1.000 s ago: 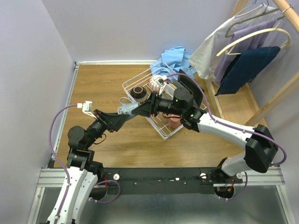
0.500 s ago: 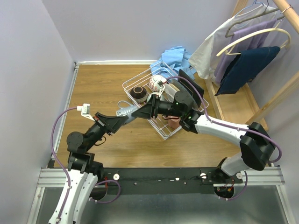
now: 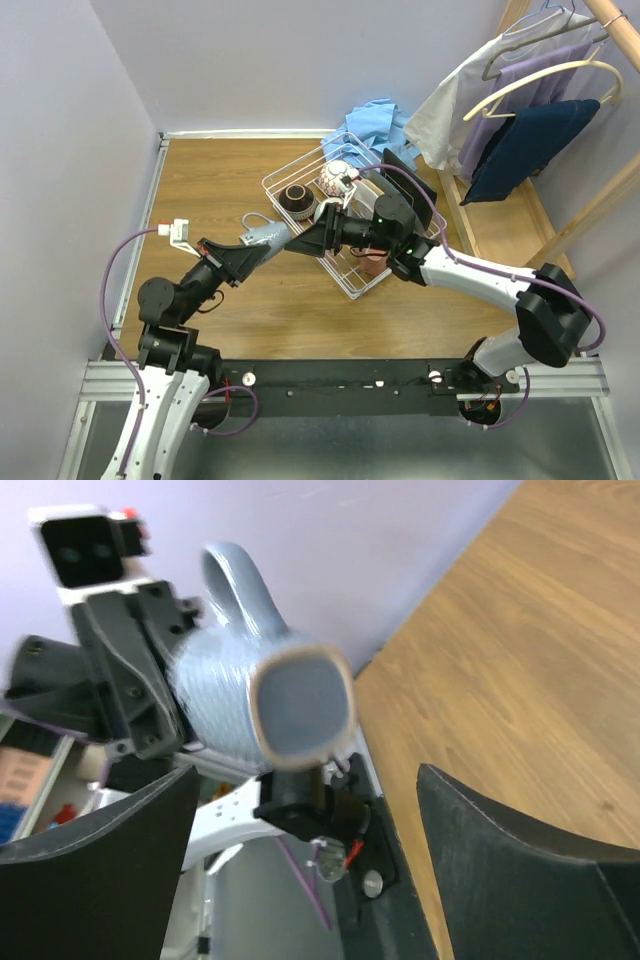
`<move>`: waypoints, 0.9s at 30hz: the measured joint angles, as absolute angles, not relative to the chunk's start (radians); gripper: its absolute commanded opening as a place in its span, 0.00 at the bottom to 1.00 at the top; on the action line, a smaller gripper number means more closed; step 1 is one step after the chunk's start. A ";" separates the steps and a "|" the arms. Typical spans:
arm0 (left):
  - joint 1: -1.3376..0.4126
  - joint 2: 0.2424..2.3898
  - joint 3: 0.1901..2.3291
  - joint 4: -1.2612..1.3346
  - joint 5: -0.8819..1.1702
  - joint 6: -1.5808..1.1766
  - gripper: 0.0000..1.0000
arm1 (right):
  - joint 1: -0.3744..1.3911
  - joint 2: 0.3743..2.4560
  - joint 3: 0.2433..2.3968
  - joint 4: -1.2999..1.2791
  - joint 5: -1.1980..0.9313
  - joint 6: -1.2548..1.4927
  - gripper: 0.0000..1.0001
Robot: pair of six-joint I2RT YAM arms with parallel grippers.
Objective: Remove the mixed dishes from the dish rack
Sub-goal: Place the cup at the center of the board.
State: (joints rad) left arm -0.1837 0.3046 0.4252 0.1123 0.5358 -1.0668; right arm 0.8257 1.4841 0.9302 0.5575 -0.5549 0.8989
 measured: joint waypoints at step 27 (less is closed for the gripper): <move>-0.139 1.411 1.280 -0.733 -0.162 -0.226 0.00 | 0.818 1.182 1.158 -0.521 -0.086 0.273 1.00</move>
State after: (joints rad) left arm -0.1394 1.4105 1.2804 -0.7326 -0.1623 -0.2264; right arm 0.8177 1.1816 1.1584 -0.5205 -0.0864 0.2726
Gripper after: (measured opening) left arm 0.077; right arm 0.998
